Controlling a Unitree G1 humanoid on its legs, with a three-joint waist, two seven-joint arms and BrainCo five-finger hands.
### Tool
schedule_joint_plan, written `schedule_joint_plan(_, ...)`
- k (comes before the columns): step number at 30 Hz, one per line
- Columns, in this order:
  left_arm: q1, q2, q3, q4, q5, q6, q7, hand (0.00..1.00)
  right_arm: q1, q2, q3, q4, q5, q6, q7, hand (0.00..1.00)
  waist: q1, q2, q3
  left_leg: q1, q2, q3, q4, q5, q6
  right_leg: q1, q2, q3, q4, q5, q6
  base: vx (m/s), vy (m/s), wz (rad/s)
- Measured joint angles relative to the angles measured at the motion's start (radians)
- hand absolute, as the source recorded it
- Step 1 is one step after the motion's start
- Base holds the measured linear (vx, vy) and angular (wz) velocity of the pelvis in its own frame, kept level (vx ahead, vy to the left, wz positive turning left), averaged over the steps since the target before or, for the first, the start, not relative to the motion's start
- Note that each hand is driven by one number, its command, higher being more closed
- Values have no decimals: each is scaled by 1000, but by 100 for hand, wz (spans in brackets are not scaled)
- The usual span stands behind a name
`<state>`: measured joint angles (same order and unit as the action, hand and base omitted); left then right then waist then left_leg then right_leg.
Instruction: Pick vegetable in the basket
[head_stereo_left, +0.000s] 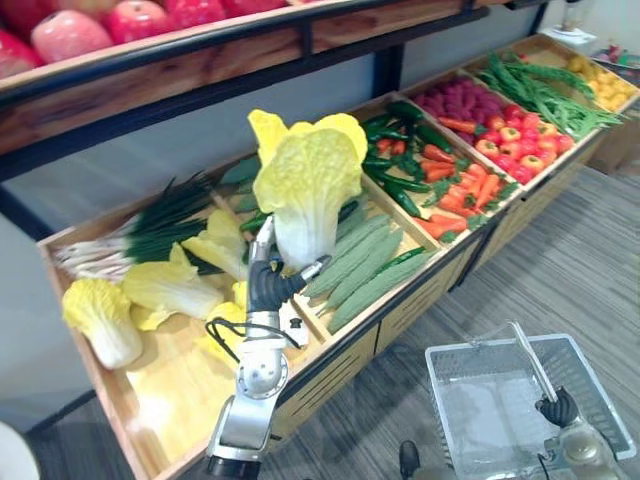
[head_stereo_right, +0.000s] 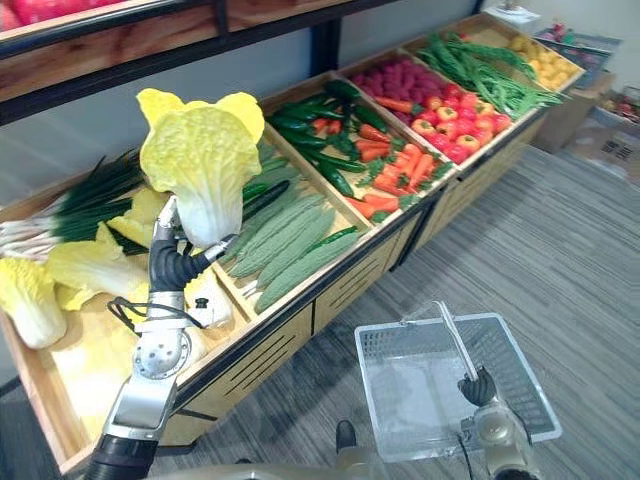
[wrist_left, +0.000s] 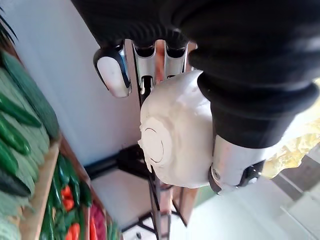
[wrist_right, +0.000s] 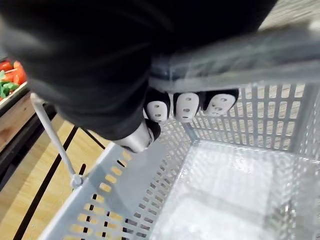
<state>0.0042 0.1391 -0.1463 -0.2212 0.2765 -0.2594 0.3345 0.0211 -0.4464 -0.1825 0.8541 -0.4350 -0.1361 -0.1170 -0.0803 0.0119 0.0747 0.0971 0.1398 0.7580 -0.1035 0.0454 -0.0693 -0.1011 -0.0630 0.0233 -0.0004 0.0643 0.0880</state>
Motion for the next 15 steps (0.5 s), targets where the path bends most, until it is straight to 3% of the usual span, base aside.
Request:
schedule_joint_plan(8,-3,131,-118,3,-162,-60,-92,100,1,-166,106,-154,-26,-11,34,100,-2,7,-3,71,-7,164,0,-34,-24,-2,28,153,-36,43,17,-55,-14,-63)
schedule_joint_plan(14,-25,248,-281,1,-237,-90,-176,100,6,-265,197,-327,-27,-59,47,100,2,5,-16,98,-8,257,3,-47,-38,-17,45,207,-31,49,27,-32,-19,-35)
schedule_joint_plan(15,-36,258,-298,1,-238,-90,-188,100,7,-269,198,-343,-27,-64,49,100,2,14,-22,99,-7,261,4,-48,-39,-17,46,208,-31,50,28,2,-13,-20)
